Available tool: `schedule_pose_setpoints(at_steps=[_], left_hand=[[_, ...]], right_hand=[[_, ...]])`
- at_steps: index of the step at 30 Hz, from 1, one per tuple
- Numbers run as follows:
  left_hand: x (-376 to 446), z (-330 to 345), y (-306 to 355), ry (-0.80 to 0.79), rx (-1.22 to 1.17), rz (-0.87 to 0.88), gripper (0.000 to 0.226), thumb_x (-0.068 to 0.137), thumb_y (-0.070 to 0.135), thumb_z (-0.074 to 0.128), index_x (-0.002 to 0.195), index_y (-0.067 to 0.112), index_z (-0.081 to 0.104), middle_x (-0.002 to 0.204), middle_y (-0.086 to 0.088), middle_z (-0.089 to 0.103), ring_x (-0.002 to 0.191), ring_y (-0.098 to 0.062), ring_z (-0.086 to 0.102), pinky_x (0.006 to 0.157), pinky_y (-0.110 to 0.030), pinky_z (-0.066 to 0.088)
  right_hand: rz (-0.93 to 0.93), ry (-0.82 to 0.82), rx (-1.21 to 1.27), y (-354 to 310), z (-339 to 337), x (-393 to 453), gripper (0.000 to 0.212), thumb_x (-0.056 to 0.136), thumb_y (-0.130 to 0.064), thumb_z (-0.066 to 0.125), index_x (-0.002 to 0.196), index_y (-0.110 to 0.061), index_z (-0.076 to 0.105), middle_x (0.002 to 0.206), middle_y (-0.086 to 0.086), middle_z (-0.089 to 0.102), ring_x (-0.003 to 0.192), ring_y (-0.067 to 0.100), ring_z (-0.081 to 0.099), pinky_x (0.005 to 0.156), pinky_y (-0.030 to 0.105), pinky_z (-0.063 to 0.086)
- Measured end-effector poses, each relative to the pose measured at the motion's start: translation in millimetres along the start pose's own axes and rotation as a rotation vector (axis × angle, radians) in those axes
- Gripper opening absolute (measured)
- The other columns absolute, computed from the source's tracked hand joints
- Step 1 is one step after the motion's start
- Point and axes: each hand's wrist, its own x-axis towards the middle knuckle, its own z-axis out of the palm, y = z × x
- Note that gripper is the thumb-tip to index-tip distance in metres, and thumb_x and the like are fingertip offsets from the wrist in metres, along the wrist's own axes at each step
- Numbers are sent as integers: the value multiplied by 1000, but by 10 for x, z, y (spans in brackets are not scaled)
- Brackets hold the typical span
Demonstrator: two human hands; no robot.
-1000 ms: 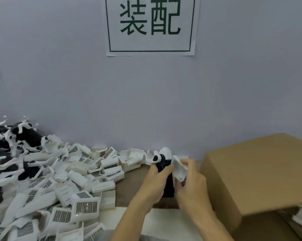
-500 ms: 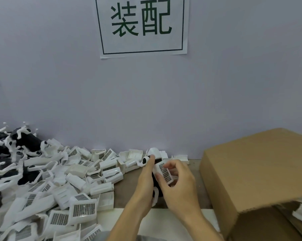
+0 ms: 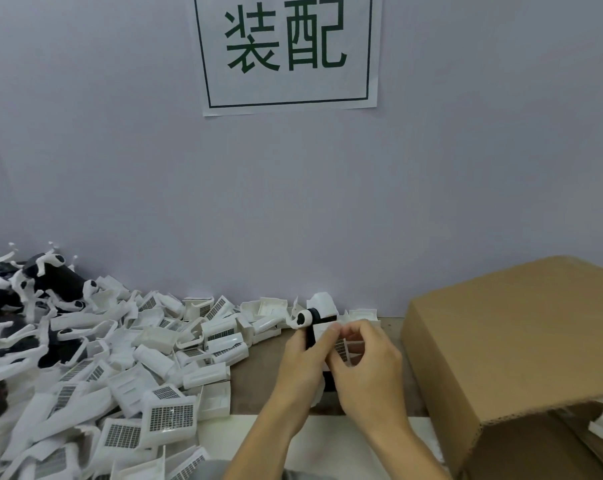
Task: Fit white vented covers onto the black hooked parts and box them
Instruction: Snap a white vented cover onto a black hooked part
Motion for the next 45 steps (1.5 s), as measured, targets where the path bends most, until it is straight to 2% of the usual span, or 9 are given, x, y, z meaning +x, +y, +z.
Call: schedule_pose_setpoints(at_steps=[2,7,11,19,24,29,36,41,45], left_hand=[[29,-43,-23,28,10,19,19,97,22,63,107,10,74,99,-12,77,91,-26,75,59,-23,54],[113,-106,-74,34,-12,36,21,89,13,72,109,8,73,102,-10,77,96,-27,74,72,-33,59],[152,-130,-108,25,-15,36,21,92,11,67,111,5,72,102,-15,76,98,-32,73,84,-49,60],[131,-54,-126,56,214,139,23,102,15,55,93,17,76,85,-1,78,81,-12,74,63,-20,55],[150,-48,-117,12,109,102,24,99,28,59,99,12,77,93,-8,78,91,-21,75,72,-26,57],[133,-54,-154,-82,198,68,28,88,40,69,102,19,78,97,-4,78,97,-20,73,85,-33,57],[127,-67,-121,-11,156,69,18,95,24,66,103,14,78,95,-5,78,94,-21,75,75,-28,59],[143,-82,-134,158,-31,-6,27,85,23,78,107,9,73,104,-13,76,98,-29,74,93,-51,57],[150,-74,-80,156,-286,-107,34,93,33,68,113,6,70,103,-16,76,90,-30,75,69,-38,60]], right_hand=[[12,-41,39,20,-34,22,26,81,-21,81,87,-37,61,85,-16,66,84,-1,64,68,11,50],[322,-169,440,68,-84,90,23,90,-14,72,109,-27,68,104,-4,73,100,10,69,75,21,54],[431,-280,577,15,-142,111,27,98,-29,56,93,-18,80,94,5,78,90,20,75,68,25,58],[364,-158,461,-6,-103,122,25,90,-31,67,75,-15,80,74,3,77,71,15,75,56,18,53],[397,-125,519,-28,-68,90,36,85,-49,61,75,-21,81,75,5,77,69,17,74,54,21,54],[488,-101,610,63,-46,124,28,100,-27,57,89,-15,80,90,6,78,89,20,75,75,32,59],[343,-110,458,42,-67,128,16,97,-24,63,91,-29,76,88,-8,78,87,7,73,77,25,58],[218,-73,246,57,-29,83,6,95,-32,65,100,-35,65,97,-12,72,98,4,66,79,18,52],[29,-271,-121,71,-4,37,53,81,-59,61,129,-39,52,125,-29,50,116,-5,47,102,27,38]])
